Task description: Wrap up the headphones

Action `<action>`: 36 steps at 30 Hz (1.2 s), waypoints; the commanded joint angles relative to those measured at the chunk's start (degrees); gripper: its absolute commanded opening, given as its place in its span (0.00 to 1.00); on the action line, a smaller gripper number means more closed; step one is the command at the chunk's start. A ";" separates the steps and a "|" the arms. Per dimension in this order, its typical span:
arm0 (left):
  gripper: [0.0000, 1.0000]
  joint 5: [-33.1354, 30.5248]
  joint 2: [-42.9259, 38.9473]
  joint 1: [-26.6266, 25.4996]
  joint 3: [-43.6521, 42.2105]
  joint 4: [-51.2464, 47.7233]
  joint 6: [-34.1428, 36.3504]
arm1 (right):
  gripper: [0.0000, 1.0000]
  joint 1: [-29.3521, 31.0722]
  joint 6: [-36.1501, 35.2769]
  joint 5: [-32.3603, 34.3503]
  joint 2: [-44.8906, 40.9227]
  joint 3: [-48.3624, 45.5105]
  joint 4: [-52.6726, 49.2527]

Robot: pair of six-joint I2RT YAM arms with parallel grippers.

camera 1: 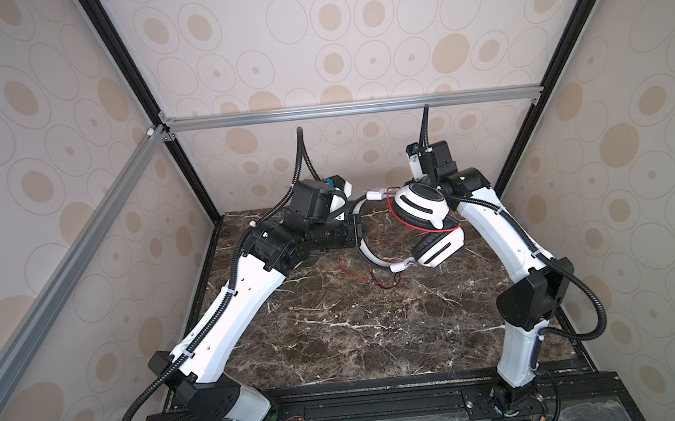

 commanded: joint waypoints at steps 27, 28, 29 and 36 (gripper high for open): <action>0.00 -0.17 9.03 10.97 9.25 9.67 -14.82 | 0.02 0.98 15.18 -38.92 -34.04 -62.94 44.40; 0.00 -0.05 8.97 10.86 9.29 10.12 -14.93 | 0.01 0.99 15.57 -39.27 -32.77 -62.87 45.22; 0.00 0.16 8.94 10.64 9.50 10.45 -14.96 | 0.01 1.09 15.89 -39.68 -31.31 -62.42 45.93; 0.00 1.61 7.85 10.03 10.50 11.65 -14.55 | 0.01 1.15 18.14 -41.11 -22.82 -59.72 50.49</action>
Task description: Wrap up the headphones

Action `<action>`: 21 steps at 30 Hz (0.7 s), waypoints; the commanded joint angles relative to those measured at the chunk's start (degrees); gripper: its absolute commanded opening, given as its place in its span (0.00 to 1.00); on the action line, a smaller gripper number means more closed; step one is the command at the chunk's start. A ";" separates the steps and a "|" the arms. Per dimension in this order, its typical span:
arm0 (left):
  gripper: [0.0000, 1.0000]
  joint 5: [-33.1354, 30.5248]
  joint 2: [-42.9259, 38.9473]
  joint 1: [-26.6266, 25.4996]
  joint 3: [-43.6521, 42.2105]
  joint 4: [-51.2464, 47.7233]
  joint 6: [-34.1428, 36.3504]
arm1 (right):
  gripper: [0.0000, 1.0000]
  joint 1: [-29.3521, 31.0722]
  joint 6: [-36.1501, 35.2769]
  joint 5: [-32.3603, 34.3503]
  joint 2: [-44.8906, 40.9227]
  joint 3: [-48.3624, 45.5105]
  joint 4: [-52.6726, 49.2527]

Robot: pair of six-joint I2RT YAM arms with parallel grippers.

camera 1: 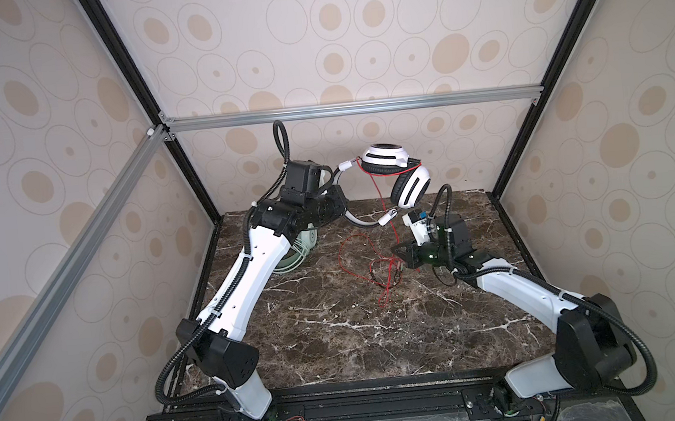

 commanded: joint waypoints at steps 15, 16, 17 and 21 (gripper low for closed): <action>0.00 -0.54 -1.26 -0.47 10.29 0.35 0.14 | 0.74 0.67 -1.26 2.00 -0.45 -2.81 4.62; 0.00 -0.62 -1.25 -0.45 10.29 0.28 0.17 | 0.76 0.66 -1.05 2.00 -0.11 -2.96 5.38; 0.00 -0.64 -1.31 -0.47 10.25 0.27 0.12 | 0.77 0.72 -0.57 2.06 0.50 -2.84 6.04; 0.00 -0.76 -1.55 -0.44 10.31 0.34 0.11 | 0.77 0.73 1.23 0.37 4.04 -1.08 7.48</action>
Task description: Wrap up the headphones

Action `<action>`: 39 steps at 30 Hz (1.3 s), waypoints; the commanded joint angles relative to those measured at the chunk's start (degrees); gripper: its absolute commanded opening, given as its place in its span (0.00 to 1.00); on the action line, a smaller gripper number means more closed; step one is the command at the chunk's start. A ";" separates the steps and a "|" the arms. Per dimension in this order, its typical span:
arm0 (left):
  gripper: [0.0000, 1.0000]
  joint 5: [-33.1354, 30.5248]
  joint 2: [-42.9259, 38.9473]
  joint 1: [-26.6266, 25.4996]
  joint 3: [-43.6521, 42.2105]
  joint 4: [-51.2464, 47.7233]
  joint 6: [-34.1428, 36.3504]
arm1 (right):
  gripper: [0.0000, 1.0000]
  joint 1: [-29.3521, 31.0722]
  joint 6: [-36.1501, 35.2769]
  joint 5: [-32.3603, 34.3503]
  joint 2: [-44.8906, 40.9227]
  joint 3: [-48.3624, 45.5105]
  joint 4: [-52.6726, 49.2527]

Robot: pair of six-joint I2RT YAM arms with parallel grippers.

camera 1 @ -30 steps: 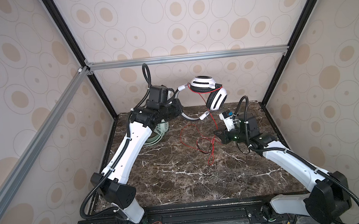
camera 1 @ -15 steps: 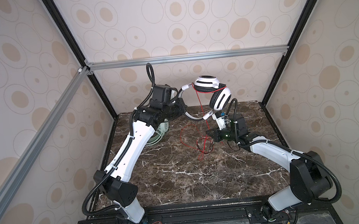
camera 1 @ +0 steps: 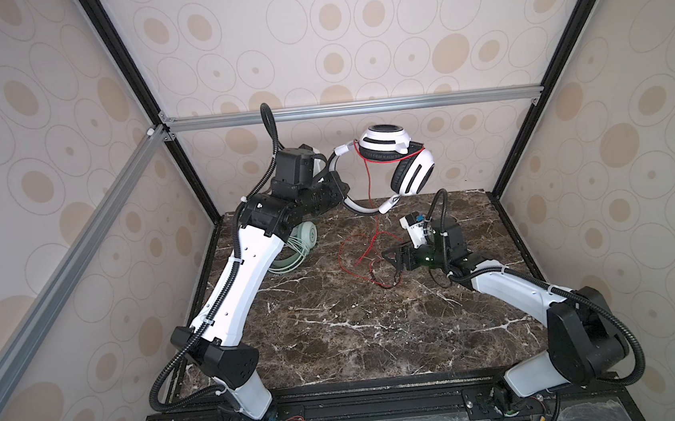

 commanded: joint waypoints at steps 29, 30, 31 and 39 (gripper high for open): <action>0.00 -1.24 -1.81 -0.10 3.72 0.21 1.31 | 0.71 -4.15 44.50 -6.29 10.12 -7.07 34.16; 0.00 -1.35 -1.91 -0.13 3.67 0.09 1.43 | 0.71 -4.20 47.30 -6.07 10.93 -7.47 36.34; 0.00 -1.33 -1.99 -0.09 3.60 0.07 1.46 | 0.71 -4.16 49.79 -6.50 12.07 -6.96 37.93; 0.00 -1.77 -2.70 -0.10 3.24 -0.17 1.80 | 0.67 -3.89 68.06 -8.97 18.53 -5.93 49.12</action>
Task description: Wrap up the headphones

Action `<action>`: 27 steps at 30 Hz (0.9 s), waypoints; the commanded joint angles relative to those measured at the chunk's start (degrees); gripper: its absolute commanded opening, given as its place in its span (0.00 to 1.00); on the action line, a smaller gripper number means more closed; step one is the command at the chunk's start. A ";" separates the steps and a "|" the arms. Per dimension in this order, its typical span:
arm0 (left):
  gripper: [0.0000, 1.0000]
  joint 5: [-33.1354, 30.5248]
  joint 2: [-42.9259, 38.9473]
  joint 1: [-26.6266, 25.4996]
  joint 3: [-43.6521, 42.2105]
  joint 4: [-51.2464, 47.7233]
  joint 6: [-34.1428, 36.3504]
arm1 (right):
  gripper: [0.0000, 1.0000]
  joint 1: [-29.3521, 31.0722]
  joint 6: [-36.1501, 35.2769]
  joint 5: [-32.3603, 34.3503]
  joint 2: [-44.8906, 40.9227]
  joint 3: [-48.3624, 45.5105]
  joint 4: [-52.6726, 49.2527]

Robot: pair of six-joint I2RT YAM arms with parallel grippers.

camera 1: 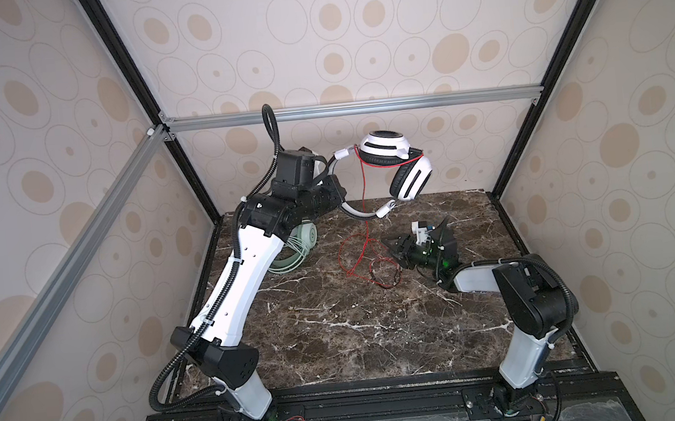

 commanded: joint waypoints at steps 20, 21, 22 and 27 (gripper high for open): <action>0.00 -0.80 -4.20 -0.07 1.42 2.66 0.36 | 0.68 3.64 16.38 1.50 -5.84 -1.79 4.96; 0.00 -0.79 -4.26 -0.09 1.45 2.71 0.37 | 0.68 3.60 15.59 1.67 -7.31 -2.30 3.49; 0.00 -0.70 -4.29 -0.12 1.37 2.78 0.35 | 0.69 3.65 14.85 2.00 -9.07 -2.94 1.69; 0.00 -0.03 -4.82 -0.13 0.43 3.75 -0.12 | 0.70 3.79 14.45 1.73 -11.34 -2.84 -2.32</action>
